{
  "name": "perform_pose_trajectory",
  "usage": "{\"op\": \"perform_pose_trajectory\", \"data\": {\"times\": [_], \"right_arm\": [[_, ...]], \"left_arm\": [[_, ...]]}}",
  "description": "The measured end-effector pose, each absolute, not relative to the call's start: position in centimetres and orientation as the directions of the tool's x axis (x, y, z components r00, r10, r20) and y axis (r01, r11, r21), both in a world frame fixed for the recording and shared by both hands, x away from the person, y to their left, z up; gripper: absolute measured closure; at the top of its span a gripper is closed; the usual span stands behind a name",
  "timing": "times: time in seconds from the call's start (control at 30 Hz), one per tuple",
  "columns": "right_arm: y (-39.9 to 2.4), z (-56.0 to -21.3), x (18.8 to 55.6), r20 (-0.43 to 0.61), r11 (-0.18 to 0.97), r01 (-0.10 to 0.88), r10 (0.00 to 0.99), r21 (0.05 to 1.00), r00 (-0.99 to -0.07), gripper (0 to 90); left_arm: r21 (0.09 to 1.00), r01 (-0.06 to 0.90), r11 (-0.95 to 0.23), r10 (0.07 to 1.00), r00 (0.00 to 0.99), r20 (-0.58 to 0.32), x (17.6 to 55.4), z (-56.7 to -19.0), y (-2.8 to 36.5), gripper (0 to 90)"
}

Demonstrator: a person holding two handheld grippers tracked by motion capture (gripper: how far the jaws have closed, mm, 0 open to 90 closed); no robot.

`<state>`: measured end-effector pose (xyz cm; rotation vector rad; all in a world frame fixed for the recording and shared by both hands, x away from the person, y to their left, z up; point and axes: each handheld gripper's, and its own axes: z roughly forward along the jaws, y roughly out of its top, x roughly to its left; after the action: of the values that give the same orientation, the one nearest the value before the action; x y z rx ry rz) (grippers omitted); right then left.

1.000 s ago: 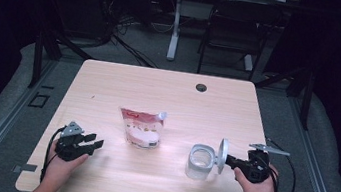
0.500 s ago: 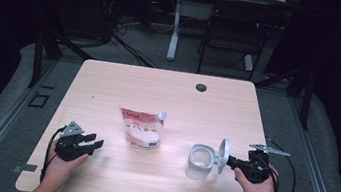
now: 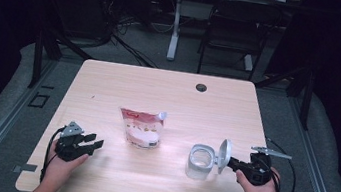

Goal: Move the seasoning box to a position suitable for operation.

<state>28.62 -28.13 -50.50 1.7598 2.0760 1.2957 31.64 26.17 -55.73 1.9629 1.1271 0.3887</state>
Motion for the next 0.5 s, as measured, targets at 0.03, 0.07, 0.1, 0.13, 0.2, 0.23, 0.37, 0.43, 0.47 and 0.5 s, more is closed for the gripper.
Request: {"op": "perform_pose_trajectory", "data": {"times": [0.03, 0.07, 0.1, 0.13, 0.2, 0.23, 0.37, 0.43, 0.47, 0.5], "right_arm": [[-28.16, -50.55, 28.57, 0.408, -0.043, 0.747, 0.858, 0.663, -0.312, 78.3], [-28.17, -50.63, 28.54, 0.398, -0.044, 0.744, 0.865, 0.667, -0.306, 77.2], [-28.21, -50.69, 28.54, 0.391, -0.039, 0.74, 0.867, 0.671, -0.309, 76.7], [-28.24, -50.72, 28.5, 0.386, -0.036, 0.739, 0.869, 0.672, -0.309, 76.5], [-28.28, -50.84, 28.43, 0.372, -0.031, 0.731, 0.875, 0.681, -0.31, 76.3], [-28.33, -50.87, 28.4, 0.367, -0.027, 0.73, 0.877, 0.683, -0.311, 76.3], [-28.34, -50.95, 28.19, 0.353, -0.022, 0.723, 0.883, 0.691, -0.31, 76.4], [-28.33, -51.01, 28.06, 0.351, -0.021, 0.721, 0.883, 0.693, -0.312, 77.1], [-28.31, -51.03, 27.97, 0.345, -0.018, 0.721, 0.886, 0.692, -0.309, 77.5], [-28.3, -51.1, 27.87, 0.34, -0.014, 0.72, 0.888, 0.694, -0.311, 77.6]], "left_arm": [[0.778, 0.572, -0.26, 0.825, 0.55, -0.128, 31.63, -55.74, 26.15, 55.8], [0.778, 0.572, -0.261, 0.825, 0.551, -0.128, 31.64, -55.74, 26.16, 55.8], [0.778, 0.571, -0.261, 0.825, 0.551, -0.128, 31.64, -55.74, 26.16, 55.8], [0.779, 0.572, -0.258, 0.826, 0.548, -0.13, 31.63, -55.73, 26.14, 55.8], [0.778, 0.573, -0.258, 0.827, 0.547, -0.129, 31.62, -55.72, 26.15, 55.8], [0.778, 0.573, -0.256, 0.827, 0.546, -0.13, 31.61, -55.72, 26.14, 55.8], [0.778, 0.572, -0.258, 0.825, 0.55, -0.131, 31.61, -55.72, 26.14, 55.8], [0.778, 0.573, -0.258, 0.826, 0.548, -0.13, 31.59, -55.71, 26.12, 55.8], [0.779, 0.572, -0.256, 0.826, 0.548, -0.131, 31.58, -55.72, 26.12, 55.8], [0.78, 0.57, -0.259, 0.825, 0.551, -0.128, 31.59, -55.71, 26.14, 55.8]]}}
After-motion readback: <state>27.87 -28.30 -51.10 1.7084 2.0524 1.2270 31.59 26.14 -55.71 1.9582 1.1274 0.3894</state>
